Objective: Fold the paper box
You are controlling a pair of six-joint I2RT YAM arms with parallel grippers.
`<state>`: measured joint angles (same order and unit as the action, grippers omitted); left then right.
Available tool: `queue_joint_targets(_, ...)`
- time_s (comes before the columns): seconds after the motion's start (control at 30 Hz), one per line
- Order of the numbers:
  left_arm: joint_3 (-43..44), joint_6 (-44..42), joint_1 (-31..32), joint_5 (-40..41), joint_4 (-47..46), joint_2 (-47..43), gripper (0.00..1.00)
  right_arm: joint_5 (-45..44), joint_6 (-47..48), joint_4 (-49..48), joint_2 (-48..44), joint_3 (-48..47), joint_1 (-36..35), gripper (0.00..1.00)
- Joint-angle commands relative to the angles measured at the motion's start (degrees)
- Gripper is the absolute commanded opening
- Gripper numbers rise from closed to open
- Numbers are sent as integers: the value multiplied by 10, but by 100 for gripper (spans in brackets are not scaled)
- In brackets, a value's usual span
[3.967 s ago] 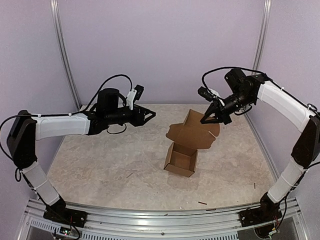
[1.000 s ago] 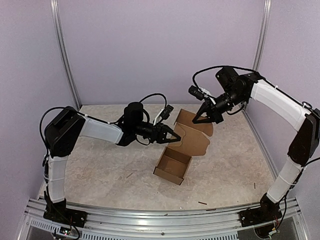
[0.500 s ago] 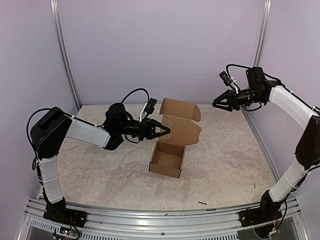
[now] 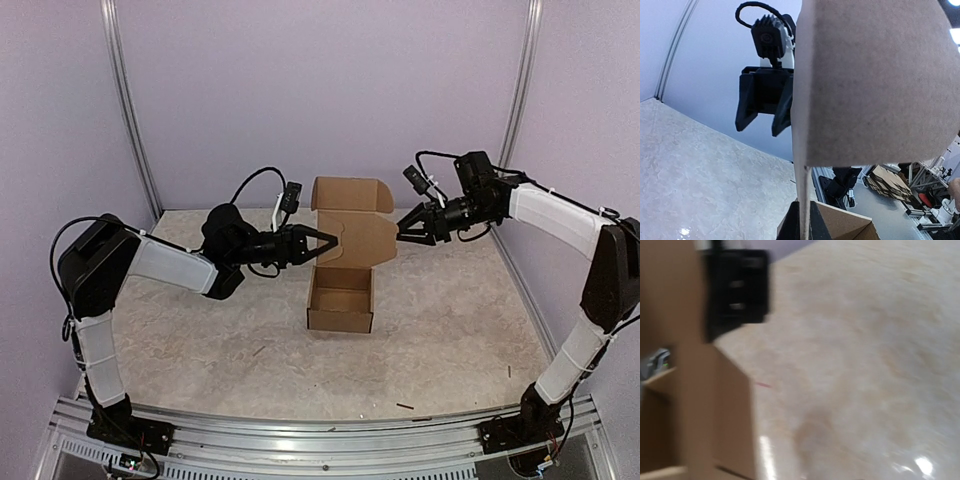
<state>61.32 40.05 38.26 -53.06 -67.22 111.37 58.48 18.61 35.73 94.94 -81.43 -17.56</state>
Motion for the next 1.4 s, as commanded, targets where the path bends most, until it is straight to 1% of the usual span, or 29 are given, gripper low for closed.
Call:
queue_joint_targets(0.0,17,-2,-3,38,13,2,0,58,19,14,5,-7,-31,43)
queue_joint_targets(0.17,14,-17,4,57,28,0,0,94,8,6,3,-4,-45,43)
queue_joint_targets(0.27,18,-26,8,57,43,-1,0,114,0,-1,2,2,-47,47)
queue_joint_targets(0.5,6,-33,4,68,43,-14,0,138,-1,-1,-12,15,-48,54)
queue_joint_targets(0.7,26,-19,15,26,28,1,0,125,-71,-77,-17,36,-48,56)
queue_joint_targets(0.87,46,-2,25,-3,13,15,0,139,-83,-87,7,29,-54,57)
queue_joint_targets(1.07,69,18,33,-32,2,30,0,146,-89,-109,9,32,-69,57)
queue_joint_targets(1.27,67,35,31,-23,-13,34,0,171,-91,-113,-2,40,-70,57)
queue_joint_targets(1.37,76,50,32,-34,-26,39,0,159,-132,-162,-15,60,-70,57)
